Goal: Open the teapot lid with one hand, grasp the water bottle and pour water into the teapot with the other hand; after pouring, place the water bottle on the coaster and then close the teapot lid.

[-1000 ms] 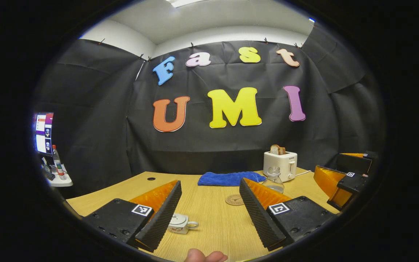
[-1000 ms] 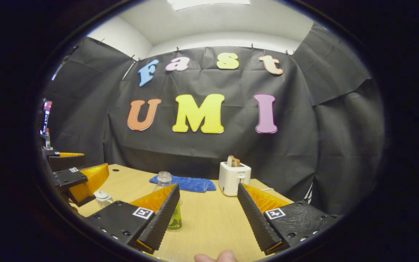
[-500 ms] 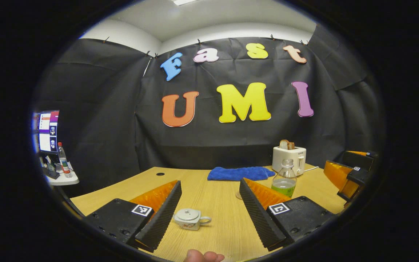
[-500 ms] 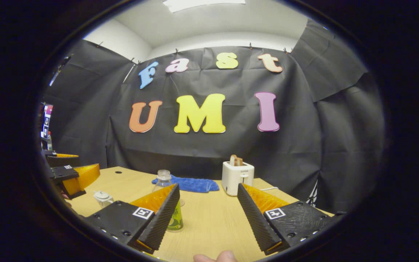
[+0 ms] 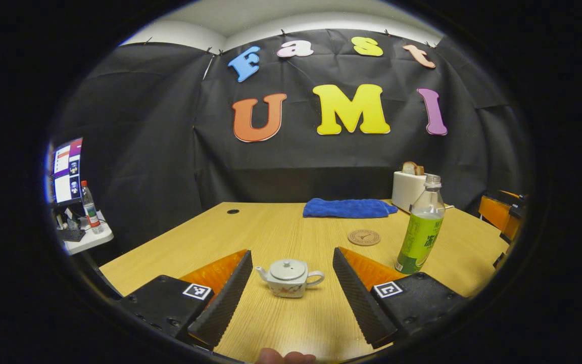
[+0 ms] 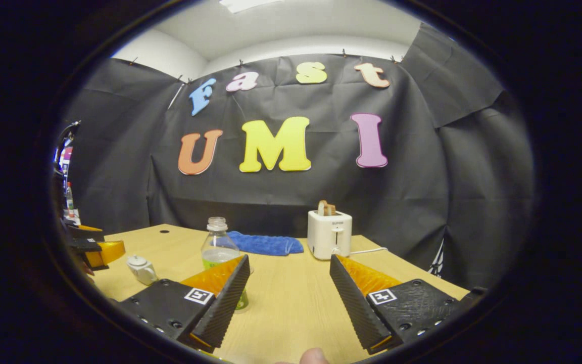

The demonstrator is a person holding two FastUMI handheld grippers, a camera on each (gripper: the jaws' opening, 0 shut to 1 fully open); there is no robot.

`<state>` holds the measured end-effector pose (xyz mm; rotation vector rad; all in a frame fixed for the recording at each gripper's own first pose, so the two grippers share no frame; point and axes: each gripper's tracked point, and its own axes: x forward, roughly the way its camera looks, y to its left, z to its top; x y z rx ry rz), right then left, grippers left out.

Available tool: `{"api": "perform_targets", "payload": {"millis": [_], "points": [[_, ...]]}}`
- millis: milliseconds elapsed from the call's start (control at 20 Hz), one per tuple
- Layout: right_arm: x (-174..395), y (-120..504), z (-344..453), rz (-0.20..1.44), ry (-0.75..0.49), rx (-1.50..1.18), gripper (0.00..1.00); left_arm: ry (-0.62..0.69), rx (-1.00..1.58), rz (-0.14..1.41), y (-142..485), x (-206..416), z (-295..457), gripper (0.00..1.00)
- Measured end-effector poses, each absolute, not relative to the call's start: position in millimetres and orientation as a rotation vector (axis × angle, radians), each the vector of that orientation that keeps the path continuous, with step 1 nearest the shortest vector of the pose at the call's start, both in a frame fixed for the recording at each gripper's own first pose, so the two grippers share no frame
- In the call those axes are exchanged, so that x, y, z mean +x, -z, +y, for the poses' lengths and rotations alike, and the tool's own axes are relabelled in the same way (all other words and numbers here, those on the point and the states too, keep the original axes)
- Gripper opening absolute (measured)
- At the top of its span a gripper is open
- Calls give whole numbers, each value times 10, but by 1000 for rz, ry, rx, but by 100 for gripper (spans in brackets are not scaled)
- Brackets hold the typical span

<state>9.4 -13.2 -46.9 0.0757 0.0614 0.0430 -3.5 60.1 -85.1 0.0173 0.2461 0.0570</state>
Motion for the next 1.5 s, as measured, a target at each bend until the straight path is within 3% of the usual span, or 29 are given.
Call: {"api": "perform_targets", "payload": {"millis": [300, 750, 900, 1100, 1250, 1500], "points": [[148, 554, -238, 75, -21, 55, 95, -23, 4, 353, 1092, 215, 674, 93], [220, 662, -440, 105, 16, 76, 95, -36, 70, 453, 1309, 450, 727, 39], [238, 668, -500, 107, 30, 73, 95, -49, 91, 464, 1342, 491, 737, 27], [254, 701, -536, 114, 42, 67, 95, -64, 115, 463, 1351, 517, 784, 19], [246, 751, -509, 121, 36, 63, 95, -50, 115, 449, 1337, 537, 785, 7], [265, 754, -495, 122, 28, 55, 95, -45, 99, 407, 1237, 553, 813, 3]]}}
